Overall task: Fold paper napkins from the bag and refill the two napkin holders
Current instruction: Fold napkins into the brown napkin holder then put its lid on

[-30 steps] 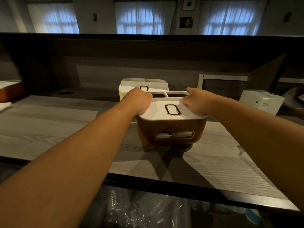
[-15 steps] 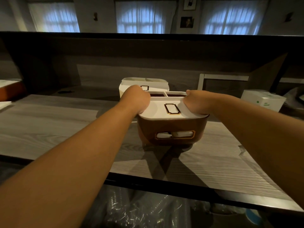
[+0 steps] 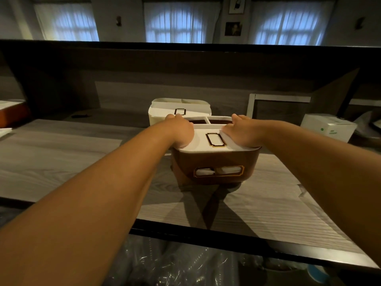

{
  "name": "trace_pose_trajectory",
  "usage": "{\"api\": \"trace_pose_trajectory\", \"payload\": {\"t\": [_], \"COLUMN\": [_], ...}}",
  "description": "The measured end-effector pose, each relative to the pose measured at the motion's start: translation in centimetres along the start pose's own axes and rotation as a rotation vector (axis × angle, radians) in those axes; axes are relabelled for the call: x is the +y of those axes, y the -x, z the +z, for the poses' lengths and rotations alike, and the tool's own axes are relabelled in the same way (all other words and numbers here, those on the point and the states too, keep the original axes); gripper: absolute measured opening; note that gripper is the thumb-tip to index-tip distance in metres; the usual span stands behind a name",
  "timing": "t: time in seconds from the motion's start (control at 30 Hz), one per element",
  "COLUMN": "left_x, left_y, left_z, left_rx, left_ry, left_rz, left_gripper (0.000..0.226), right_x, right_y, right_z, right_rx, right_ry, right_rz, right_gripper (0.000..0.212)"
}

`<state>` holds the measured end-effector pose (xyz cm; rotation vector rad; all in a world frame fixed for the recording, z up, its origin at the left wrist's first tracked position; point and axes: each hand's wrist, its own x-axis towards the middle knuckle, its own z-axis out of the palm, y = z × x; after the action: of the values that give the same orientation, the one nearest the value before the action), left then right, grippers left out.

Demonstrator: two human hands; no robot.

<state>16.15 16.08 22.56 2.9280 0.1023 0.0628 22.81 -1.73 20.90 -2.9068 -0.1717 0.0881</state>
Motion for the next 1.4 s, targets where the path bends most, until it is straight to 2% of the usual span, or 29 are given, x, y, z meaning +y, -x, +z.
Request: {"api": "trace_pose_trajectory", "payload": {"t": [0.3,0.4,0.47,0.57,0.63,0.73,0.83,0.93,1.07,1.3,1.4], "left_x": [-0.2,-0.6,-0.5,0.0,0.1,0.1,0.1,0.0,0.1,0.1,-0.2], "left_y": [-0.3,-1.8,-2.8,-3.2,-3.3,-3.2,-2.8,-3.3,-3.3,-3.1,-2.0], "left_z": [-0.1,0.3,0.8,0.7,0.6,0.4,0.8,1.3,1.4,1.4,1.3], "left_rx": [-0.089,-0.048,0.021,0.012,-0.018,-0.076,-0.103,-0.105,-0.108,-0.046,0.162], "left_ry": [-0.183,-0.230,-0.266,-0.227,-0.182,-0.099,-0.144,-0.212,-0.194,-0.151,0.144], "left_rz": [0.083,0.079,0.176,0.341,0.375,0.380,0.405,0.378,0.380,0.377,0.326], "left_gripper": [0.051,0.056,0.060,0.069,0.070,0.065,0.052,0.058,0.060,0.061,0.057], "right_x": [-0.4,-0.3,-0.3,-0.3,-0.5,-0.7,-0.5,-0.2,-0.2,-0.6,-0.7], "right_y": [0.4,0.4,0.5,0.7,0.9,1.1,1.2,0.7,-0.4,0.5,1.7], "right_z": [-0.6,-0.5,-0.4,-0.3,-0.3,-0.4,-0.4,-0.4,-0.5,-0.1,-0.6], "right_rx": [-0.005,0.003,0.066,0.111,0.116,0.078,0.038,0.009,-0.063,-0.011,0.164], "right_ry": [0.135,0.297,0.354,0.334,0.353,0.339,0.312,0.382,0.345,0.276,0.199], "right_rz": [0.002,0.007,0.012,-0.049,-0.148,-0.311,-0.330,-0.357,-0.352,-0.320,-0.241], "right_gripper": [0.053,0.064,0.071,0.058,0.053,0.049,0.045,0.048,0.055,0.051,0.052]}}
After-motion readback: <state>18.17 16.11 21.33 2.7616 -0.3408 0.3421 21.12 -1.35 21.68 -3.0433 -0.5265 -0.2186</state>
